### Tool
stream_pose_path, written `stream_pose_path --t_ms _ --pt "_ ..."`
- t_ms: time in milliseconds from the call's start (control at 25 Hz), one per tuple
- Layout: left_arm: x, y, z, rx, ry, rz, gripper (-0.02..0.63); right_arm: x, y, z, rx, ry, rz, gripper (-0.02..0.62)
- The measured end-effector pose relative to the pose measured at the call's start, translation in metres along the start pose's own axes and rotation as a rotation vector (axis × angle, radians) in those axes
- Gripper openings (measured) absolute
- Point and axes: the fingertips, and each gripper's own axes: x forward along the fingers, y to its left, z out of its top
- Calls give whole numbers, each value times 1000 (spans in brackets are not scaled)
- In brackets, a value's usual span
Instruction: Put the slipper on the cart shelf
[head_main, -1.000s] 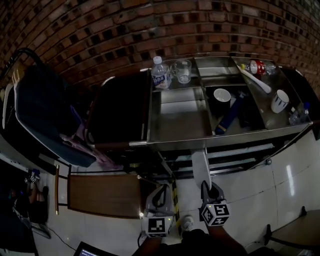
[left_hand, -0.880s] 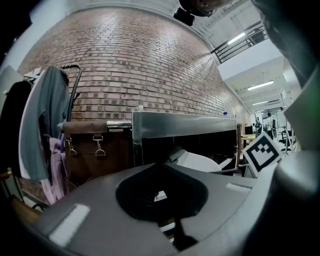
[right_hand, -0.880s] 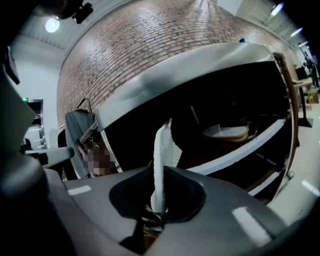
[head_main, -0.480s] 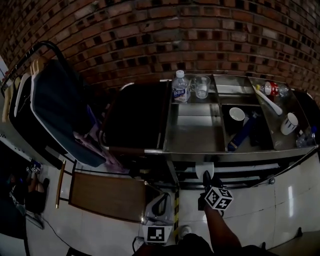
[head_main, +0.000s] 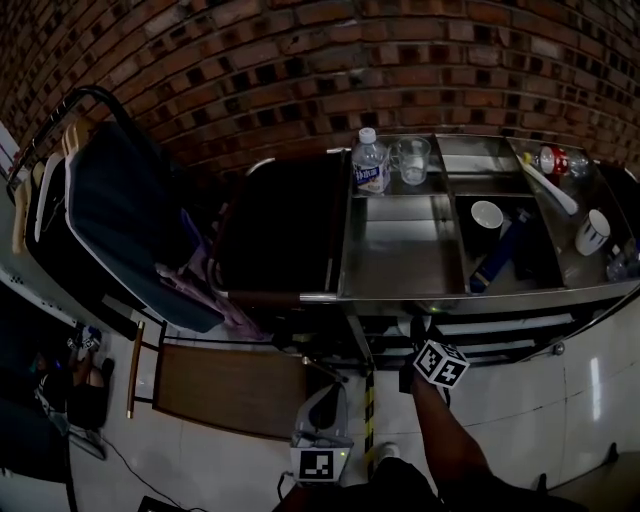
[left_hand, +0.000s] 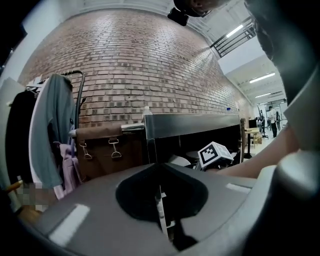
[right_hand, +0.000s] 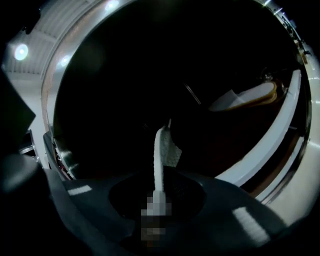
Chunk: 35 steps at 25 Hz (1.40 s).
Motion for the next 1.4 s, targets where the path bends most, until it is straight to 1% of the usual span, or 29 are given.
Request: stream_pose_path --t_ms 200,280,360,480,680,760,840,880,920,1080,1240,1320,1400 --pt "-3 9 5 0 -4 16 17 15 -14 -3 92 8 -20 37" --pt "-5 13 6 14 -10 22 17 18 -18 -6 97 15 -34 37" --pt "-6 15 5 12 -10 32 17 21 -20 -8 67 21 -49 37" --pt "-10 16 7 -8 -17 41 17 21 -22 -9 1 21 -82 40" --pt "-16 16 3 -13 -12 41 17 19 -26 -8 -176 11 -178 84" --pt "-18 17 3 -10 -15 45 17 19 -30 -9 -254 19 -217 119" --pt "-21 18 3 -14 -16 56 17 20 -34 -9 -339 29 -252 200" --pt "-22 19 4 -16 -16 60 17 20 -33 -8 -375 32 -266 231" --pt "-23 20 3 -16 -15 62 17 19 -32 -7 -408 34 -275 247" --pt "-27 20 2 -5 -15 64 17 21 -28 -6 -497 35 -284 254" --pt "-29 21 1 -23 -14 75 17 22 -26 -4 -578 30 -284 259" --pt "-27 25 -1 -42 -11 89 17 19 -21 1 -613 8 -272 261" --pt "-24 29 -4 -51 -10 103 17 12 -8 10 -649 -30 -239 261"
